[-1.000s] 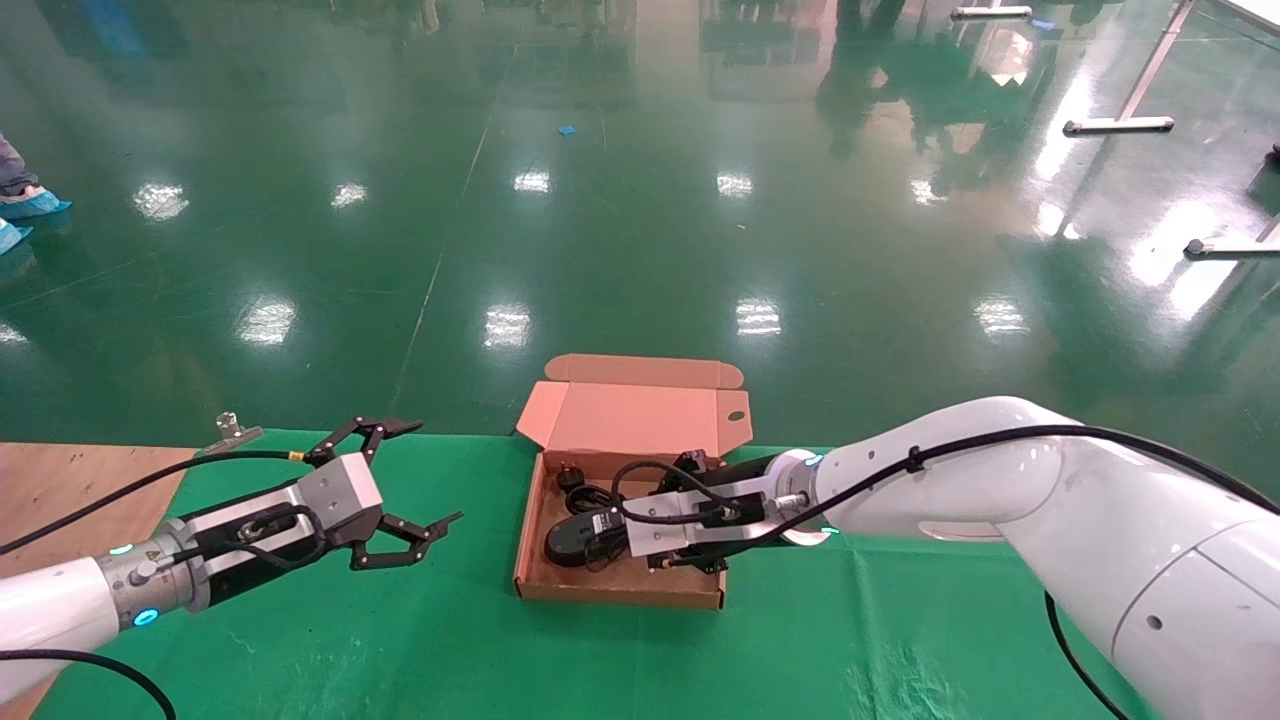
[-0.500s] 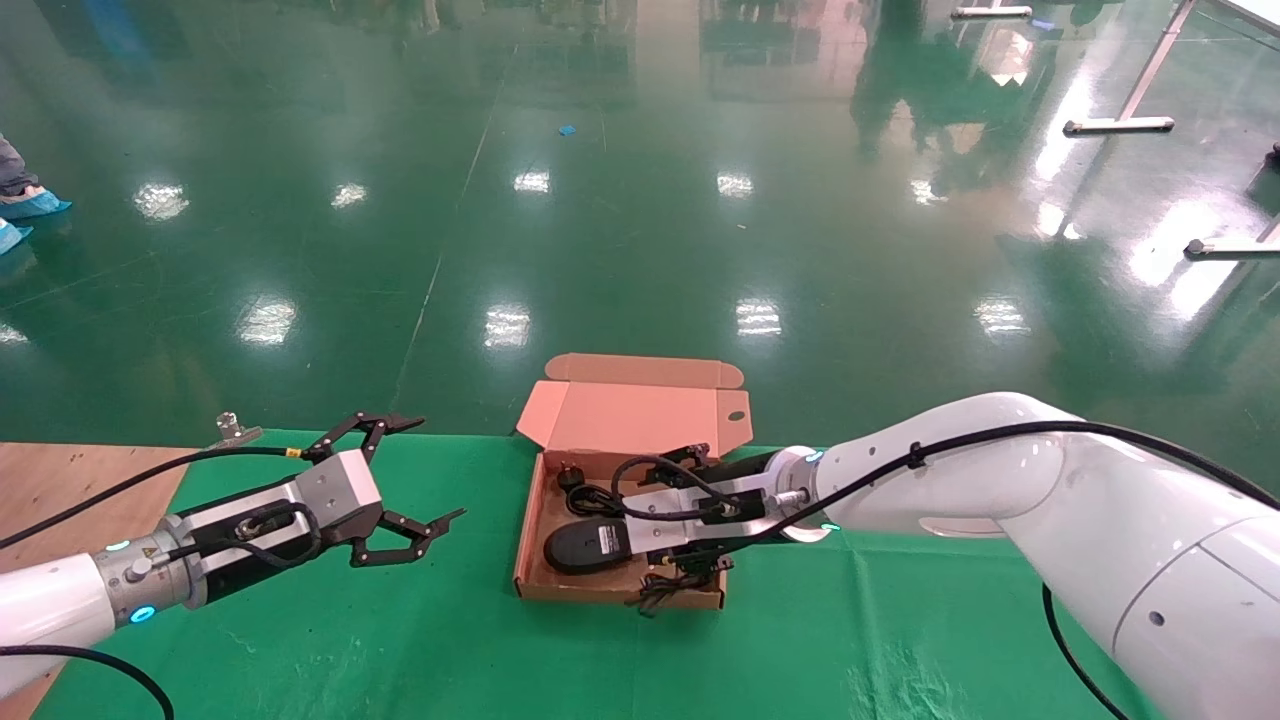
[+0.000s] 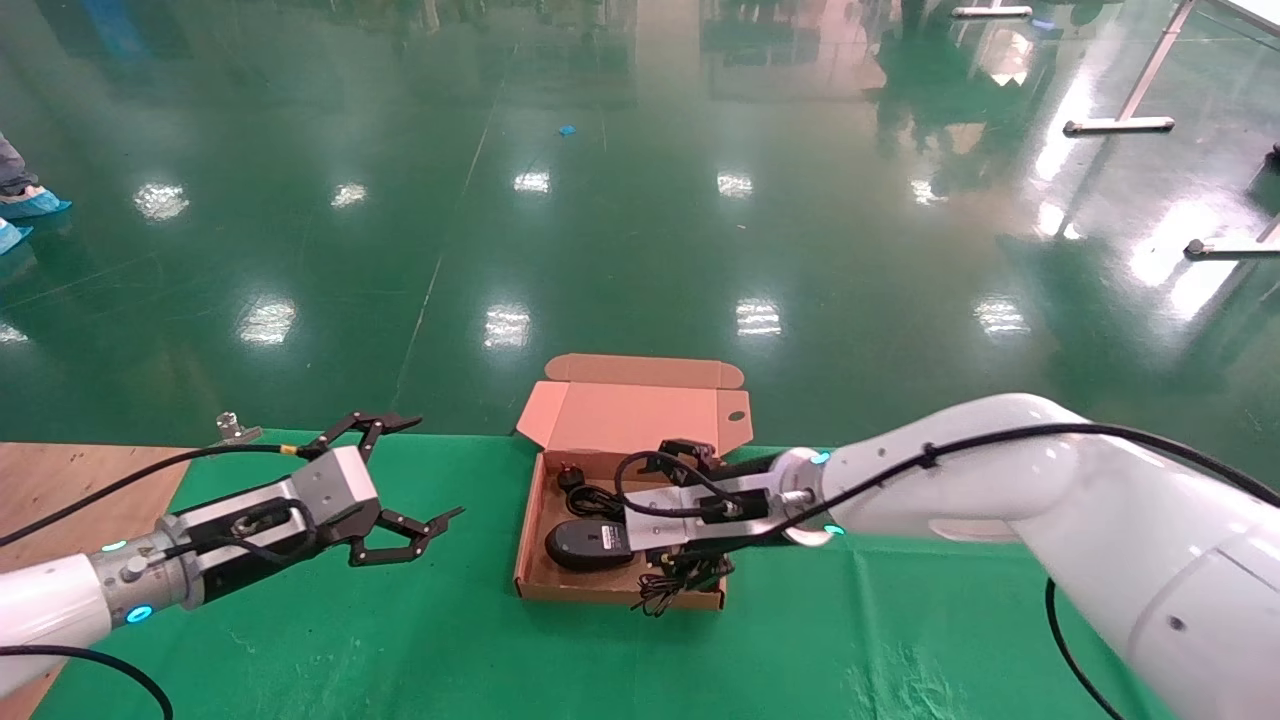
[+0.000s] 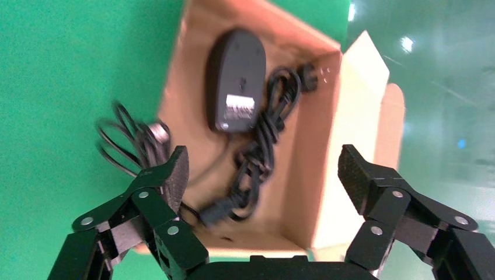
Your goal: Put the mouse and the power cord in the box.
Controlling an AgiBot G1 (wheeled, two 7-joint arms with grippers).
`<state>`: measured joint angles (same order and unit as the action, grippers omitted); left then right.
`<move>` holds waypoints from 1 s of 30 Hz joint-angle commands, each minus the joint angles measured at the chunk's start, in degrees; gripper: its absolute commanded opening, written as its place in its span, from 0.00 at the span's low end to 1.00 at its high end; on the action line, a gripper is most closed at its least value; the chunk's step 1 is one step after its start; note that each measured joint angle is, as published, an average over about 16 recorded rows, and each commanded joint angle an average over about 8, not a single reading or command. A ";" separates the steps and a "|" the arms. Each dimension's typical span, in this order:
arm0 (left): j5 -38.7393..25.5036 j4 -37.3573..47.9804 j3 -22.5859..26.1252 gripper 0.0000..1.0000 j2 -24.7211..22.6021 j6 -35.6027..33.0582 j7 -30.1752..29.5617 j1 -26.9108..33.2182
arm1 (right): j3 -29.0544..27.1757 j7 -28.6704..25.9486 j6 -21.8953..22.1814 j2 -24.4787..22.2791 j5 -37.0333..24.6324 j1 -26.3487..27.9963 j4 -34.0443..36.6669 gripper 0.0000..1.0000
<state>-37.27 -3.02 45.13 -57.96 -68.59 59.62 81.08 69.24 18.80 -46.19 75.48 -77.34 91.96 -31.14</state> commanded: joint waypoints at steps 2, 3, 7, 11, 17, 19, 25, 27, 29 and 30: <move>-0.17 -2.53 -1.04 1.00 0.83 -0.64 -2.52 -0.70 | -2.18 -1.21 -1.61 -1.66 1.45 -1.25 -1.74 1.00; -0.25 -3.75 -1.54 1.00 1.22 -0.93 -3.73 -1.03 | -3.11 -1.73 -2.30 -2.36 2.07 -1.78 -2.47 1.00; -0.57 -8.73 -3.60 1.00 2.84 -2.14 -8.70 -2.41 | -6.91 -3.84 -5.12 -5.25 4.60 -3.95 -5.50 1.00; -0.90 -13.72 -5.66 1.00 4.46 -3.35 -13.68 -3.79 | -10.72 -5.95 -7.95 -8.15 7.15 -6.12 -8.55 1.00; -1.38 -21.19 -8.74 1.00 6.89 -5.15 -21.13 -5.86 | -16.42 -9.12 -12.19 -12.49 10.95 -9.38 -13.09 1.00; -1.54 -23.66 -9.76 1.00 7.70 -5.75 -23.60 -6.54 | -18.31 -10.17 -13.59 -13.92 12.21 -10.46 -14.60 1.00; -2.03 -31.14 -12.85 1.00 10.13 -7.56 -31.06 -8.61 | -24.02 -13.34 -17.83 -18.26 16.02 -13.72 -19.15 1.00; -2.19 -33.62 -13.87 1.00 10.93 -8.16 -33.53 -9.30 | -25.91 -14.39 -19.23 -19.70 17.28 -14.80 -20.66 1.00; -2.35 -36.14 -14.91 1.00 11.76 -8.78 -36.05 -9.99 | -27.84 -15.46 -20.66 -21.17 18.56 -15.90 -22.20 1.00; -2.43 -37.36 -15.41 1.00 12.15 -9.07 -37.27 -10.33 | -28.77 -15.98 -21.35 -21.88 19.18 -16.43 -22.94 1.00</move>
<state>-39.70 -40.43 29.70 -45.80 -77.67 22.32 70.73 40.44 2.81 -67.57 53.58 -58.14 75.51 -54.11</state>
